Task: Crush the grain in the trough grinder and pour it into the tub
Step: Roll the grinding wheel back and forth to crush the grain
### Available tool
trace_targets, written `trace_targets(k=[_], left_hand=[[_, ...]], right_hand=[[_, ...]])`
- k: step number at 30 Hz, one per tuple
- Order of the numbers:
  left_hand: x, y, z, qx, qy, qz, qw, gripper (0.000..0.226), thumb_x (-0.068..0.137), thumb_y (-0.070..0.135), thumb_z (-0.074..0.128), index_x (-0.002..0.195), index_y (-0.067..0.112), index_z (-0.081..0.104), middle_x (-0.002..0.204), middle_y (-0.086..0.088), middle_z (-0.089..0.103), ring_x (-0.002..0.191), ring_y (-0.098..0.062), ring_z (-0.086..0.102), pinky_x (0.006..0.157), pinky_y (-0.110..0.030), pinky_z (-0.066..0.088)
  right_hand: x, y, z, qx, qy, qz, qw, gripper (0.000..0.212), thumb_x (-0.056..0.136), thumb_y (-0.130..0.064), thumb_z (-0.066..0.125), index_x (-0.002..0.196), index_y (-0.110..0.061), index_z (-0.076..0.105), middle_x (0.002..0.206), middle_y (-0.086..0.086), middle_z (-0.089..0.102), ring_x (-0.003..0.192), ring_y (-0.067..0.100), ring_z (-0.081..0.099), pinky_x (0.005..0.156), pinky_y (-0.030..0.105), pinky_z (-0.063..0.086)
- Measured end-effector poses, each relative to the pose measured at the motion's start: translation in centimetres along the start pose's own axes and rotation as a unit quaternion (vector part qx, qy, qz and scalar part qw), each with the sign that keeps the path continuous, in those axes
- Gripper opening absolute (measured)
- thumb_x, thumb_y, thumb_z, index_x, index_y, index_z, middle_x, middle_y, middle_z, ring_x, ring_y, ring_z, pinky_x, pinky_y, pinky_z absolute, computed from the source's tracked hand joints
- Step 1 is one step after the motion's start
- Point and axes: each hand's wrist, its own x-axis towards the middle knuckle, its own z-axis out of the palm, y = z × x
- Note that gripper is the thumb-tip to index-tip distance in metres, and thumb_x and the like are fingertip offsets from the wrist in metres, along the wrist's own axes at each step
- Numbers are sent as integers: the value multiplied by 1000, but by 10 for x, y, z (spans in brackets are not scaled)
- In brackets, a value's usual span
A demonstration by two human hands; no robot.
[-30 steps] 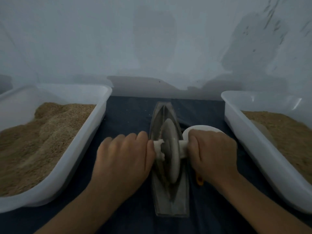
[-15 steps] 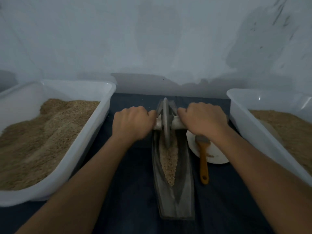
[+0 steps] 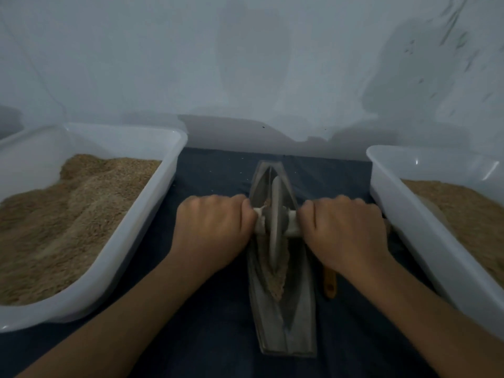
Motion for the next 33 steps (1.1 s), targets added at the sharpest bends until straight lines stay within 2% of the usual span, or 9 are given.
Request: trace_targets(k=[3, 8, 11, 14, 18, 21, 25, 27, 33], left_hand=[[29, -6, 17, 85, -62, 19, 994, 29, 97, 16, 27, 80, 18, 49, 67, 3, 35, 57, -19, 35, 51, -26, 14], [66, -13, 22, 62, -126, -36, 989, 17, 102, 21, 37, 95, 20, 52, 79, 1, 43, 71, -26, 45, 52, -29, 20], [43, -5, 7, 66, -107, -7, 992, 16, 99, 14, 46, 86, 21, 40, 75, -1, 42, 66, -24, 46, 57, -31, 31], [9, 6, -5, 33, -54, -10, 998, 25, 96, 18, 55, 74, 18, 44, 61, 4, 43, 51, -19, 39, 53, -32, 30], [-28, 12, -20, -42, 11, -53, 998, 32, 107, 37, 26, 78, 29, 36, 68, 10, 38, 58, -16, 33, 63, -37, 25], [-34, 8, -20, -54, 13, -41, 998, 31, 108, 37, 24, 80, 30, 35, 69, 11, 36, 58, -15, 31, 62, -37, 24], [-6, 1, -5, -22, 8, -24, 999, 34, 101, 26, 29, 69, 25, 39, 56, 13, 27, 44, -10, 21, 51, -27, 11], [14, -3, 3, 27, -52, -1, 998, 27, 95, 20, 30, 70, 20, 42, 59, 8, 28, 46, -14, 24, 50, -24, 9], [81, -20, 41, -23, -143, -142, 979, 42, 94, 37, 17, 79, 17, 51, 72, 2, 45, 58, -17, 33, 53, -30, 18]], right_hand=[[50, 16, 19, 19, -66, -9, 998, 53, 89, -43, 4, 68, -21, 47, 68, -1, 49, 58, 18, 43, 52, 32, 19], [98, 27, 31, 38, -202, -12, 979, 43, 96, -43, 17, 87, -21, 53, 86, 4, 55, 73, 22, 52, 60, 35, 29], [70, 23, 22, 11, -131, -26, 991, 35, 100, -34, 24, 78, -18, 45, 78, 4, 52, 66, 21, 48, 58, 34, 32], [16, 10, 12, -14, -22, -31, 999, 40, 95, -36, 13, 65, -24, 36, 59, -7, 38, 50, 11, 33, 49, 30, 23], [-37, 3, -5, 94, 91, -15, 991, 36, 101, -34, 33, 66, -28, 37, 56, -14, 29, 46, 6, 29, 46, 29, 26], [-38, 0, -10, 77, 115, -42, 990, 36, 102, -35, 32, 68, -27, 41, 57, -11, 36, 46, 11, 33, 46, 31, 34], [3, 1, -2, 22, 25, -21, 999, 54, 94, -43, 8, 56, -24, 43, 50, -8, 40, 42, 10, 34, 46, 28, 19], [36, 8, 9, 10, -29, -19, 999, 60, 82, -47, -5, 60, -21, 44, 58, -4, 45, 50, 13, 38, 50, 32, 17], [116, 27, 31, 25, -236, -30, 971, 38, 96, -42, 22, 93, -19, 53, 94, 6, 56, 73, 21, 48, 63, 39, 30]])
